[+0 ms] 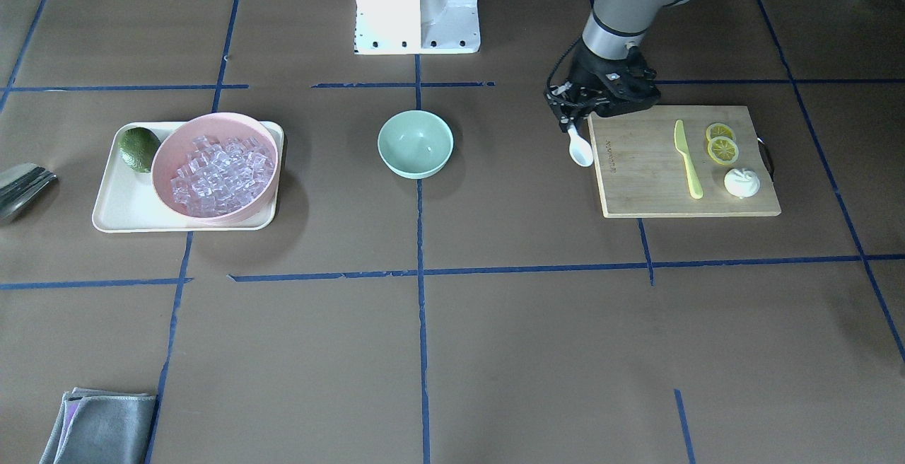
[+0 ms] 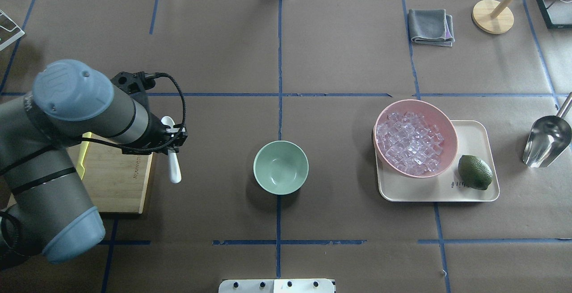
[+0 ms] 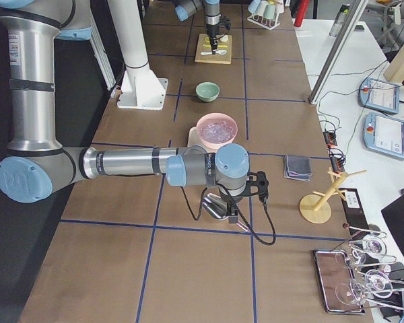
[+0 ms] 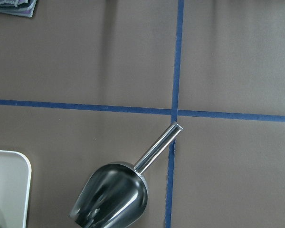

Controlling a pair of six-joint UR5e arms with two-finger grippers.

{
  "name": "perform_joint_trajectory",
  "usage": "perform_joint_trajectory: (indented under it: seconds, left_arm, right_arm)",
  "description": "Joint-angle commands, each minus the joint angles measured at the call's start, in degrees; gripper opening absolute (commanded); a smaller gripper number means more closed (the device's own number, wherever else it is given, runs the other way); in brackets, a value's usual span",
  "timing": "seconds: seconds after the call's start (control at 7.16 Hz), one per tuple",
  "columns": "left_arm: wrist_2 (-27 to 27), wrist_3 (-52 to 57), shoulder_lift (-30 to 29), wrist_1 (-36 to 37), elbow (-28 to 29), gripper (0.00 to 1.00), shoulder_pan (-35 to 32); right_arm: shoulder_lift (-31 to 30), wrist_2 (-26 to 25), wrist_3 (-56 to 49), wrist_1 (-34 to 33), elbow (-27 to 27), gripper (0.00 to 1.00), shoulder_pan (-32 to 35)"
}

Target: Put spoon and ice into bowl

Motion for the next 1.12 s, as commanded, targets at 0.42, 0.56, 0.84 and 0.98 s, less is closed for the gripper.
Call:
perform_joint_trajectory:
  seconds: [0.42,0.56,0.84,0.98]
  left_arm:
    - [-0.4,-6.76,-18.9,0.35,13.2,0.0,9.46]
    - [-0.4,-6.93,-20.14,-1.4,15.93,0.0,9.54]
    - [-0.4,-6.76,-23.13,-1.86,20.51,0.0,9.54]
    - [-0.4,-6.58,-23.14,-1.94,21.13,0.0,9.54]
  right_arm:
    - [-0.09,1.28,7.68,0.17,3.53,1.0,-0.17]
    - [-0.09,1.37,11.98,0.0,7.2,1.0,-2.09]
    - [0.0,1.2,21.46,0.0,12.66,1.0,-7.53]
    - [0.0,1.37,24.91,0.0,15.47,1.0,-9.47]
